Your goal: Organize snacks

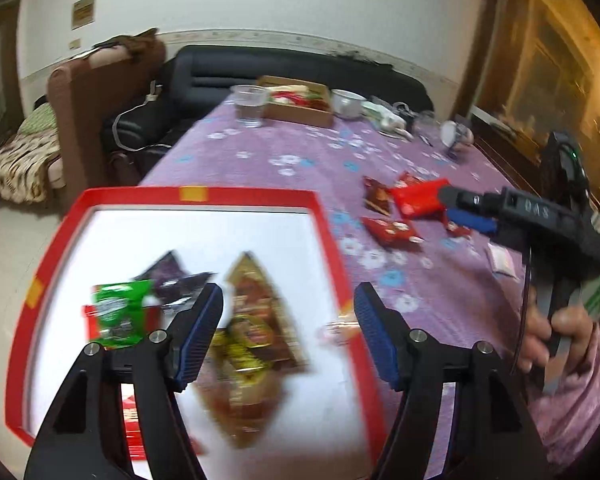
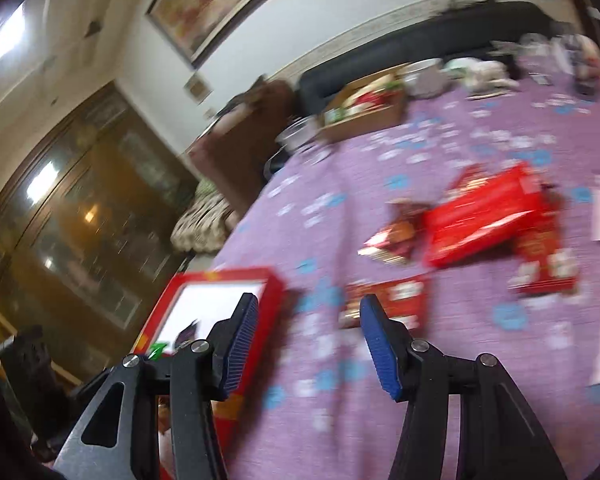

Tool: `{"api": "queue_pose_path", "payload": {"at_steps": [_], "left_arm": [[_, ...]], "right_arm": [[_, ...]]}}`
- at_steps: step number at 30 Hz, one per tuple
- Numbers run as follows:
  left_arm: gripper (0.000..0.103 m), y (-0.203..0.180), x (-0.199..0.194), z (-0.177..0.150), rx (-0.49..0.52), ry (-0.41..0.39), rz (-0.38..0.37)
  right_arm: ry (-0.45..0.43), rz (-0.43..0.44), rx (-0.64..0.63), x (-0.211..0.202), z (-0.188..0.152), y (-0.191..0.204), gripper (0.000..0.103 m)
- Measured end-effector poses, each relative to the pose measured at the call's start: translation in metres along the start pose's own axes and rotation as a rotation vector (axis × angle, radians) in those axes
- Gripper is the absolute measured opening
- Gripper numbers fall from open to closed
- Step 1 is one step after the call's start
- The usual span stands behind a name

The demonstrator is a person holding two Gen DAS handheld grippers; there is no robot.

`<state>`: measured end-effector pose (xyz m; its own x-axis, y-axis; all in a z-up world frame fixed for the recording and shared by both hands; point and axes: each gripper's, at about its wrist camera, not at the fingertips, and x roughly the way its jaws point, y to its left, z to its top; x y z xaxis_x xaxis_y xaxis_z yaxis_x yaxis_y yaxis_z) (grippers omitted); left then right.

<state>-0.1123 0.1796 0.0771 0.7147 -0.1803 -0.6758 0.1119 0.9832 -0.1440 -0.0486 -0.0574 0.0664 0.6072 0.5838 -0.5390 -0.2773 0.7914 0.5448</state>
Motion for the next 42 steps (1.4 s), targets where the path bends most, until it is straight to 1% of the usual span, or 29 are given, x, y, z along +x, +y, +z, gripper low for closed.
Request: {"api": "queue_pose_path", "payload": {"at_steps": [2,4,7,8,10,12,14,16,17,19,20,21,22,23,25,27,28,32,33,35,38,40,42], "left_arm": [[0.073,-0.017,0.003,0.003,0.041,0.008,-0.014],[0.073,-0.033,0.007,0.008,0.085,0.016,-0.023],[0.073,-0.057,0.015,0.014,0.146,0.032,-0.044],[0.073,-0.069,0.021,0.017,0.184,0.046,-0.049],[0.073,-0.084,0.033,0.022,0.238,0.065,-0.045],[0.073,-0.098,0.043,0.029,0.290,0.070,-0.046],[0.073,-0.109,0.055,0.036,0.330,0.091,-0.034],[0.073,-0.115,0.065,0.041,0.352,0.108,-0.049],[0.073,-0.116,0.069,0.043,0.358,0.118,-0.041],[0.073,-0.118,0.078,0.046,0.372,0.141,-0.034],[0.073,-0.117,0.081,0.047,0.378,0.151,-0.037],[0.073,-0.117,0.085,0.048,0.385,0.160,-0.032],[0.073,-0.118,0.090,0.048,0.394,0.171,-0.032],[0.073,-0.119,0.094,0.049,0.405,0.184,-0.040],[0.072,-0.121,0.104,0.050,0.425,0.211,-0.049],[0.072,-0.122,0.111,0.052,0.440,0.229,-0.070],[0.072,-0.124,0.115,0.054,0.452,0.236,-0.090],[0.072,-0.133,0.132,0.064,0.509,0.259,-0.103],[0.072,-0.134,0.135,0.066,0.519,0.260,-0.108],[0.072,-0.138,0.144,0.068,0.567,0.292,-0.107],[0.072,-0.145,0.154,0.064,0.653,0.331,-0.087],[0.072,-0.146,0.161,0.062,0.684,0.346,-0.069],[0.073,-0.145,0.168,0.058,0.697,0.374,-0.078]], "right_arm": [[-0.028,-0.042,0.021,-0.018,0.007,-0.022,0.057],[-0.035,-0.094,0.020,-0.029,0.014,-0.040,0.060],[0.000,-0.181,-0.008,-0.037,0.023,-0.065,0.060],[0.014,-0.214,-0.029,-0.037,0.026,-0.072,0.060],[0.049,-0.282,-0.080,-0.031,0.033,-0.081,0.060],[0.067,-0.329,-0.098,-0.024,0.037,-0.087,0.060],[0.104,-0.348,-0.083,-0.011,0.042,-0.095,0.060],[0.126,-0.365,-0.073,0.001,0.044,-0.100,0.060],[0.137,-0.369,-0.070,0.008,0.045,-0.103,0.060],[0.144,-0.373,-0.065,0.017,0.045,-0.106,0.056],[0.148,-0.382,-0.070,0.020,0.043,-0.106,0.051],[0.149,-0.402,-0.089,0.025,0.042,-0.106,0.040],[0.138,-0.452,-0.148,0.027,0.040,-0.102,0.038],[0.142,-0.471,-0.181,0.029,0.039,-0.099,0.037],[0.142,-0.462,-0.178,0.027,0.039,-0.101,0.035],[0.142,-0.422,-0.111,0.019,0.044,-0.112,0.035],[0.137,-0.403,-0.064,0.013,0.048,-0.120,0.035],[0.108,-0.264,0.156,-0.014,0.059,-0.156,0.035],[0.101,-0.241,0.186,-0.019,0.061,-0.161,0.035],[0.084,-0.217,0.224,-0.026,0.062,-0.166,0.035],[0.080,-0.216,0.236,-0.029,0.062,-0.165,0.035],[0.080,-0.210,0.247,-0.030,0.063,-0.165,0.035],[0.076,-0.211,0.247,-0.031,0.064,-0.165,0.035]]}}
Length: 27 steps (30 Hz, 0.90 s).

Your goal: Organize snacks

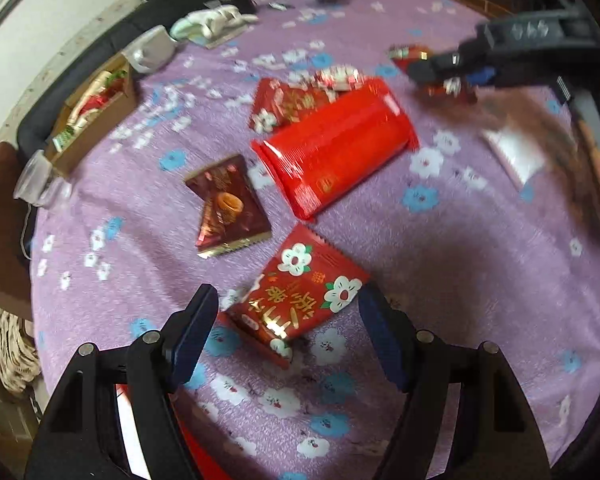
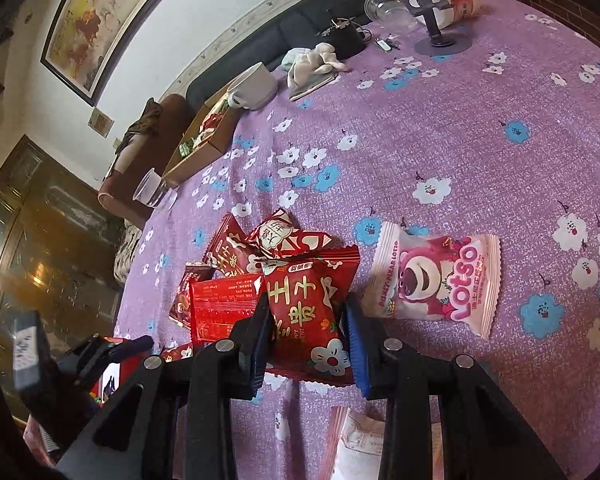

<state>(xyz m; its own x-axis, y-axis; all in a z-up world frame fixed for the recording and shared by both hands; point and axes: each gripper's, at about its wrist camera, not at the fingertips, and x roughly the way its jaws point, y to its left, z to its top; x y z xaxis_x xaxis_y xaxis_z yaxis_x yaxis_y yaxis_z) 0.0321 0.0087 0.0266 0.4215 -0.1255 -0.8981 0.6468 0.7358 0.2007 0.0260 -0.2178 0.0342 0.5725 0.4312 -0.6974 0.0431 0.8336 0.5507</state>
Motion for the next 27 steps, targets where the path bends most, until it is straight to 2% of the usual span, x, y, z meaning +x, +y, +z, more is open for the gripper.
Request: {"api": "queue_pose_path", "payload": {"at_steps": [4,7,10,12,15,18,22,27], "left_arm": [[0.073,0.007,0.002,-0.001,-0.034,-0.017,-0.047],[0.071,0.004,0.001,-0.003,-0.020,-0.037,-0.050],[0.054,-0.001,-0.002,-0.002,-0.015,-0.028,-0.060],[0.037,-0.008,-0.004,-0.001,0.004,-0.026,-0.065],[0.032,-0.016,-0.006,-0.001,0.000,-0.018,-0.033],[0.032,-0.020,-0.010,-0.004,-0.065,-0.026,-0.058],[0.031,-0.026,-0.016,-0.012,-0.164,-0.074,-0.092],[0.029,-0.016,-0.027,-0.024,-0.378,-0.157,-0.173]], "right_arm": [[0.000,0.002,0.009,0.001,0.001,-0.002,0.035],[-0.002,-0.008,0.006,0.001,0.001,-0.001,0.035],[-0.008,-0.009,0.001,0.001,0.000,0.000,0.035],[-0.010,-0.009,0.000,0.000,0.000,0.001,0.035],[-0.012,-0.013,0.000,0.001,0.000,0.001,0.035],[-0.015,-0.015,-0.001,0.000,0.000,0.001,0.035],[-0.022,-0.016,-0.007,-0.001,0.001,0.002,0.035],[-0.030,0.010,-0.014,-0.004,0.000,0.006,0.035]]}}
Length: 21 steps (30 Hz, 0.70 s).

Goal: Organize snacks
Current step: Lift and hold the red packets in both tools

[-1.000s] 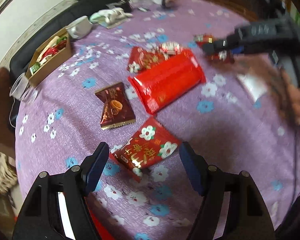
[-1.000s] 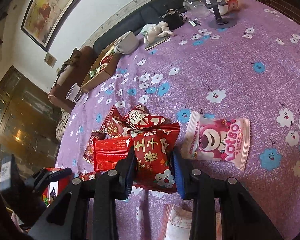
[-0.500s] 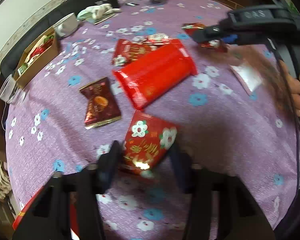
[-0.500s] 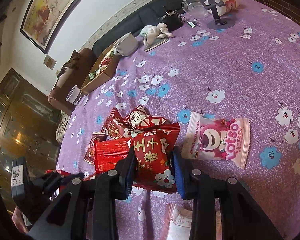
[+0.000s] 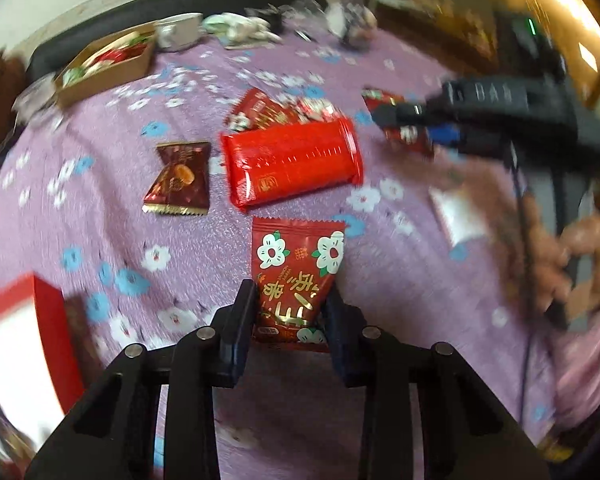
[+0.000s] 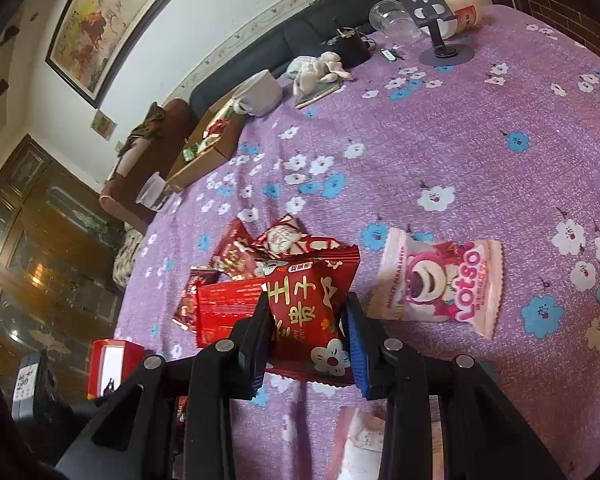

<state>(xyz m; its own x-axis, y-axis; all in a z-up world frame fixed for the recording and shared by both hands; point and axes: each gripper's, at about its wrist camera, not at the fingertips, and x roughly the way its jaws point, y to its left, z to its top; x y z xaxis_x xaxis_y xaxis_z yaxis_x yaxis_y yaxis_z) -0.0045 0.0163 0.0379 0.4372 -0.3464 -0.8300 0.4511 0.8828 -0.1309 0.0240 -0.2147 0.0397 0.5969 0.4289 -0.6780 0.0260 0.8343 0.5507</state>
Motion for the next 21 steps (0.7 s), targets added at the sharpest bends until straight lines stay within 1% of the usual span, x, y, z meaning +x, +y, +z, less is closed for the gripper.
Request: {"api": "queue_pose_path", "payload": {"at_steps": [3,5,10,12,13,15,16,17,18,19,20,21], "left_arm": [[0.028,0.000,-0.014,-0.008,-0.055,-0.058,-0.002],[0.028,-0.001,-0.026,-0.015,-0.078,-0.093,-0.022],[0.028,-0.013,-0.055,-0.032,-0.067,-0.164,-0.024],[0.028,-0.018,-0.061,-0.036,-0.049,-0.174,-0.038],[0.028,-0.021,-0.061,-0.037,-0.031,-0.167,-0.029],[0.028,-0.023,-0.058,-0.038,-0.009,-0.163,0.041],[0.028,-0.024,-0.055,-0.036,0.005,-0.157,0.054],[0.028,-0.025,-0.051,-0.034,0.020,-0.140,0.041],[0.031,-0.026,-0.046,-0.031,0.029,-0.117,0.032],[0.036,-0.027,-0.042,-0.029,0.028,-0.103,0.040],[0.050,-0.027,-0.038,-0.026,0.021,-0.090,0.044],[0.065,-0.028,-0.035,-0.023,0.013,-0.086,0.031]], "right_arm": [[-0.015,0.027,-0.015,-0.003,0.000,0.005,0.035],[-0.027,0.043,-0.028,-0.005,-0.001,0.008,0.035],[-0.066,0.052,-0.030,-0.012,-0.001,0.010,0.035],[-0.081,0.054,-0.027,-0.015,-0.001,0.010,0.035],[-0.086,0.053,-0.028,-0.016,0.000,0.010,0.035],[-0.103,0.046,-0.037,-0.018,0.000,0.011,0.035],[-0.109,0.044,-0.038,-0.019,-0.001,0.011,0.035],[-0.117,0.047,-0.037,-0.020,-0.001,0.011,0.035],[-0.120,0.048,-0.036,-0.020,-0.001,0.011,0.035],[-0.125,0.047,-0.035,-0.021,0.000,0.011,0.035],[-0.126,0.045,-0.034,-0.021,0.000,0.010,0.035],[-0.124,0.042,-0.033,-0.020,0.000,0.010,0.035]]}}
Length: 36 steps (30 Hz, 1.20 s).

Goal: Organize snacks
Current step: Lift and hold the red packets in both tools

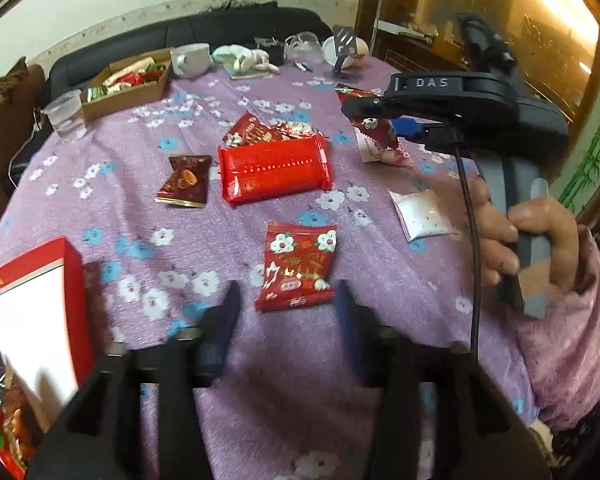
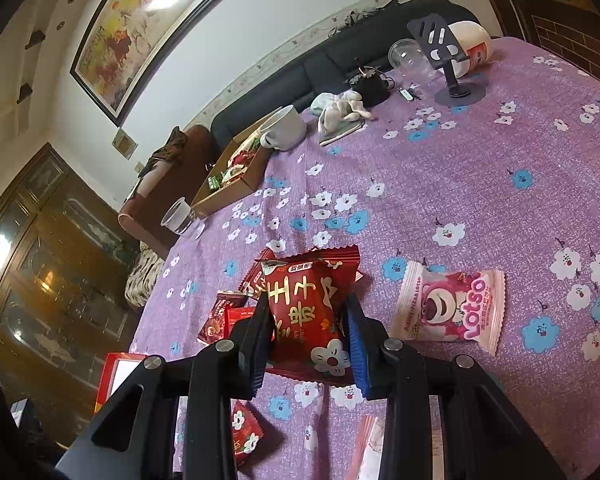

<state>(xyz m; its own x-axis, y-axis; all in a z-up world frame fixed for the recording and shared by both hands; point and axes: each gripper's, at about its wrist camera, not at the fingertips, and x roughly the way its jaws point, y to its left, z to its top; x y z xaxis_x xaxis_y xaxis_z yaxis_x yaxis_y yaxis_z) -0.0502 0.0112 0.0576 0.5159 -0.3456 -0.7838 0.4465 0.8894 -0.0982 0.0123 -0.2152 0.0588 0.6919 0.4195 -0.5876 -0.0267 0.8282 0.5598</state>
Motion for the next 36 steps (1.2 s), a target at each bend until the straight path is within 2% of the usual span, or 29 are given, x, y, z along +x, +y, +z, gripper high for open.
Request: {"api": "queue_pose_path", "payload": {"at_steps": [2,4,10,11,12,14,21,25,29,32,36], "left_arm": [[0.076,0.002,0.010,0.004,-0.033,0.011,-0.004],[0.076,0.005,0.021,0.006,-0.069,0.031,-0.008],[0.076,0.005,0.044,0.006,-0.092,0.060,-0.002],[0.072,0.002,0.046,0.005,-0.084,0.064,0.004],[0.061,-0.002,0.046,0.004,-0.055,0.050,0.027],[0.044,-0.008,0.046,0.004,-0.019,0.039,0.034],[0.031,-0.005,0.033,0.002,-0.033,-0.019,0.008],[0.030,0.004,0.028,0.000,-0.065,-0.027,-0.002],[0.030,0.014,0.025,-0.003,-0.065,-0.035,0.072],[0.030,0.029,0.023,-0.002,-0.114,-0.021,0.032],[0.034,0.027,0.030,-0.004,-0.104,-0.005,0.048]], "right_arm": [[0.005,-0.002,0.004,0.001,0.000,-0.001,0.035],[0.009,-0.003,0.007,0.002,0.000,-0.002,0.035],[0.012,0.001,0.011,0.001,0.000,-0.003,0.035],[0.013,0.002,0.011,0.001,0.000,-0.003,0.035],[0.014,0.003,0.012,0.002,0.001,-0.003,0.035],[0.013,0.001,0.012,0.002,0.001,-0.003,0.035],[0.012,0.002,0.013,0.003,0.001,-0.004,0.035],[0.003,0.012,0.006,0.001,0.000,-0.002,0.035],[-0.001,0.015,0.001,0.001,0.000,-0.001,0.035],[0.007,0.012,0.011,0.002,0.000,-0.003,0.035],[0.007,0.011,0.007,0.002,0.000,-0.002,0.035]]}}
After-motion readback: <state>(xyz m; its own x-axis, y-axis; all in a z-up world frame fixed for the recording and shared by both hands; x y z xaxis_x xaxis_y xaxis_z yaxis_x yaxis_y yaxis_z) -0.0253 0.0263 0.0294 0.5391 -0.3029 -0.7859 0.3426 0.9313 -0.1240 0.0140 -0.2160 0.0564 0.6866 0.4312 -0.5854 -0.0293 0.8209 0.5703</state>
